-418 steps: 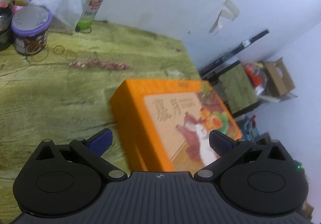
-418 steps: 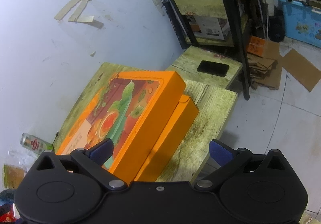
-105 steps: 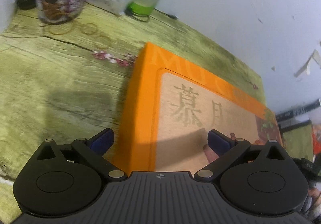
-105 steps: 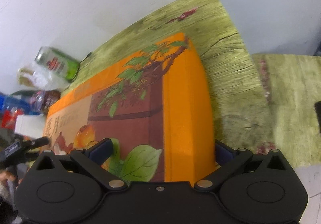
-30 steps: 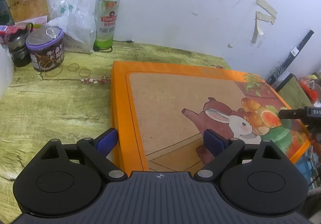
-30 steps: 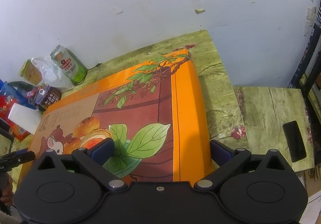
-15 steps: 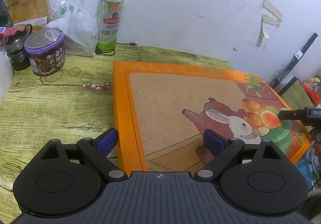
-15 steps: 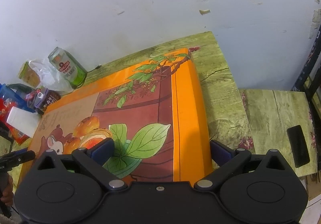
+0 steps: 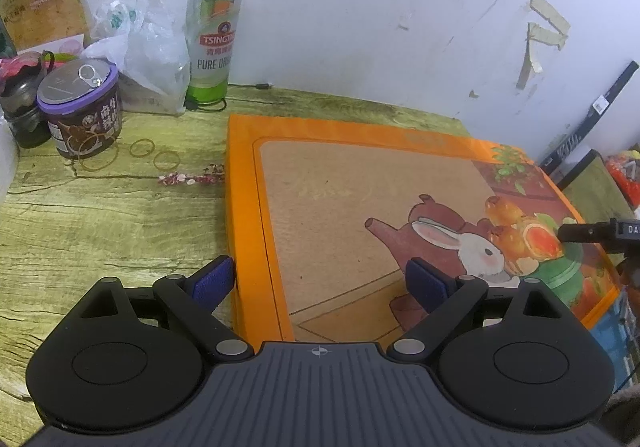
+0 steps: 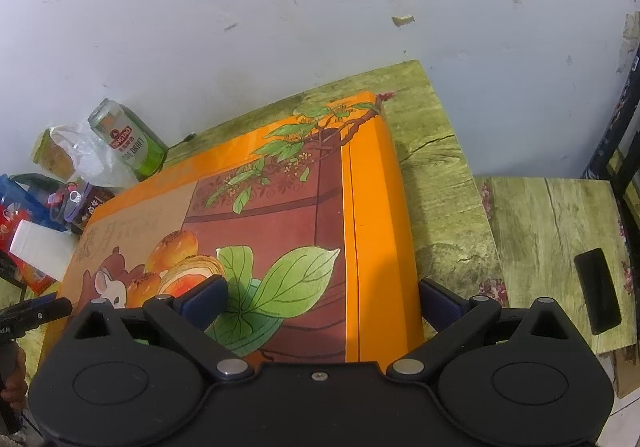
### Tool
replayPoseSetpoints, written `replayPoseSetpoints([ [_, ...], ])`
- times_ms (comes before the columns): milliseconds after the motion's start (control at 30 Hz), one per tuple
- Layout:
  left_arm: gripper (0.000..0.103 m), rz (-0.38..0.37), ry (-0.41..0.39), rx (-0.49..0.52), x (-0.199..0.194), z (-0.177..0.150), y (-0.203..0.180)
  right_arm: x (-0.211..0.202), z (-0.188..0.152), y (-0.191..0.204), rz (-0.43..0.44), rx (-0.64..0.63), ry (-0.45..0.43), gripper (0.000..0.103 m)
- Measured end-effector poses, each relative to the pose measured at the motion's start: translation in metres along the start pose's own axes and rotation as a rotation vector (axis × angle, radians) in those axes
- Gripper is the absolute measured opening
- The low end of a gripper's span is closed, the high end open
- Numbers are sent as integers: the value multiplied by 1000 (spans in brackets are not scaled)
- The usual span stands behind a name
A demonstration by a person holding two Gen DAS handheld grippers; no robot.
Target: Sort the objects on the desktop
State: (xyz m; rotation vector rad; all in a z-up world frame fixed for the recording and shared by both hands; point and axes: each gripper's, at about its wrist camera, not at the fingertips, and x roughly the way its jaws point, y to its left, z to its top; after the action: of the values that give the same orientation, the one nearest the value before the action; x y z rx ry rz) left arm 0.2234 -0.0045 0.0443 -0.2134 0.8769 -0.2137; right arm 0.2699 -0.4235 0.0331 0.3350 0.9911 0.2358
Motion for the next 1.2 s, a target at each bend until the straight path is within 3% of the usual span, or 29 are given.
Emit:
replayPoseSetpoints([
  [1200,93,10,53,-18,12,5,5,21,6,-2,1,6,28,101],
])
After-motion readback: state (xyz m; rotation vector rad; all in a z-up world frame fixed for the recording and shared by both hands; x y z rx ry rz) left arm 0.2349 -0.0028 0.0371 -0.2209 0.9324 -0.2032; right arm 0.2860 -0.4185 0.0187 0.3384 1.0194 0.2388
